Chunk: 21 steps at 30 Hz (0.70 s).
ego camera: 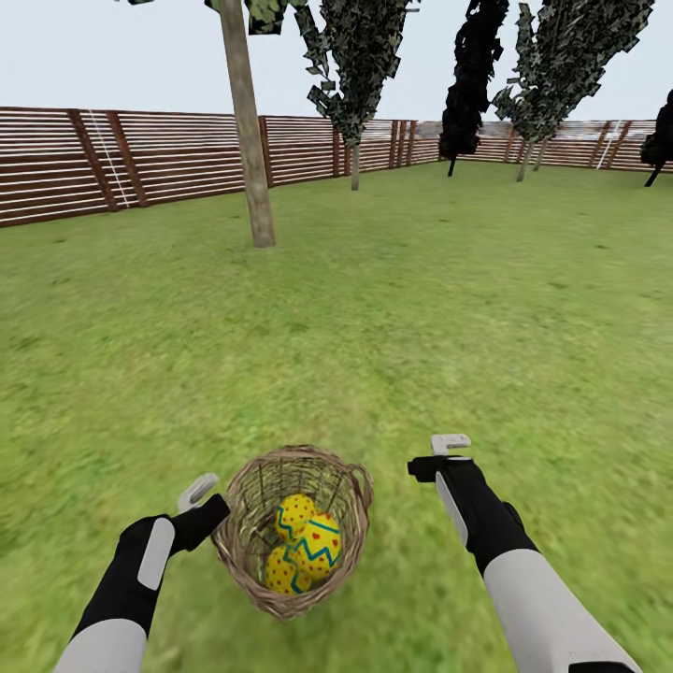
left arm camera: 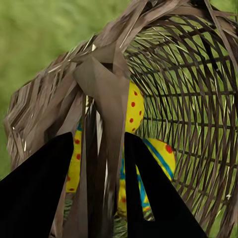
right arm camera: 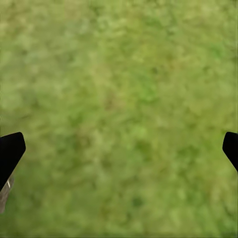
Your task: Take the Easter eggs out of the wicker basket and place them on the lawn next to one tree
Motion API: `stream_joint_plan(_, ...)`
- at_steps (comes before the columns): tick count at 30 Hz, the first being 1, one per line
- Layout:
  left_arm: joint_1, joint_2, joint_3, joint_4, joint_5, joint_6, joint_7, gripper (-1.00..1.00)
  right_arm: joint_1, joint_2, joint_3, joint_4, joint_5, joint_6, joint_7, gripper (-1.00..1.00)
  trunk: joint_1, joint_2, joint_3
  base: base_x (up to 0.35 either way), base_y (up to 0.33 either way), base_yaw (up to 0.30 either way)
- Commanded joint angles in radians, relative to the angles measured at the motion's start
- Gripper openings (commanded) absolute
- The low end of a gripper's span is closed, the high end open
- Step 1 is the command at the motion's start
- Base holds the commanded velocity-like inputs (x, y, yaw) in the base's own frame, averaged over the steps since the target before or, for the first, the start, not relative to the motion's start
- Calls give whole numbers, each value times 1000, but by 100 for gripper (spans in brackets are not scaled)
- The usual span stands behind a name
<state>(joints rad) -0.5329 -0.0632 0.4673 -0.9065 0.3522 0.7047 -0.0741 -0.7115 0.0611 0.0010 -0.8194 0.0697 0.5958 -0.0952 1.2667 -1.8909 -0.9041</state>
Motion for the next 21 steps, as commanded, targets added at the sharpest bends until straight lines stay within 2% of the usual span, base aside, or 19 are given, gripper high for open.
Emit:
stream_joint_plan(1, -1, -1, 5, -1, 1, 6, -7, -100, 0, 0, 0, -1, 7, 6, 0, 100, -4, 7, 2, 8, 0, 0)
stream_joint_plan(6, -1, -1, 4, -3, 1, 4, -8, -100, 0, 0, 0, 1, 5, -3, 0, 100, -23, 42, 18, 278, 66, 0)
stream_joint_plan(8, -1, -1, 4, -3, 2, 4, -9, -100, 0, 1, 0, 27, 8, -54, 0, 100, -31, 56, 24, 329, 106, 0)
stream_joint_plan(10, -1, -2, 4, -4, 2, 4, -9, -100, 0, -2, 0, 115, 6, -111, 0, 100, -39, 70, 31, 330, 107, 0)
stream_joint_plan(12, -2, -4, 2, -5, 2, 5, -9, -100, 0, 2, 0, 281, 12, -221, -3, 100, -46, 84, 37, 330, 107, 0)
stream_joint_plan(13, -4, -5, 2, -5, 5, 5, -10, -100, 0, 1, 0, 434, 16, -364, -7, 100, -50, 91, 40, 330, 107, 0)
stream_joint_plan(16, -5, -3, 2, -6, 23, 4, -8, -100, 8, -6, 0, 656, 13, -650, -9, 100, -62, 112, 49, 330, 107, 0)
stream_joint_plan(17, -6, -2, 2, -7, 25, 4, -8, -100, 14, -10, 0, 721, 11, -696, -9, 100, -65, 119, 53, 330, 107, 0)
stream_joint_plan(18, -7, -1, 2, -10, 25, 4, -7, -100, 20, -13, 0, 758, 10, -709, -9, 100, -69, 126, 56, 330, 103, 0)
stream_joint_plan(21, -7, 0, 2, -18, 25, 5, -7, -100, 110, -30, 1, 794, 11, -719, -9, 100, -81, 147, 65, 328, 96, 0)
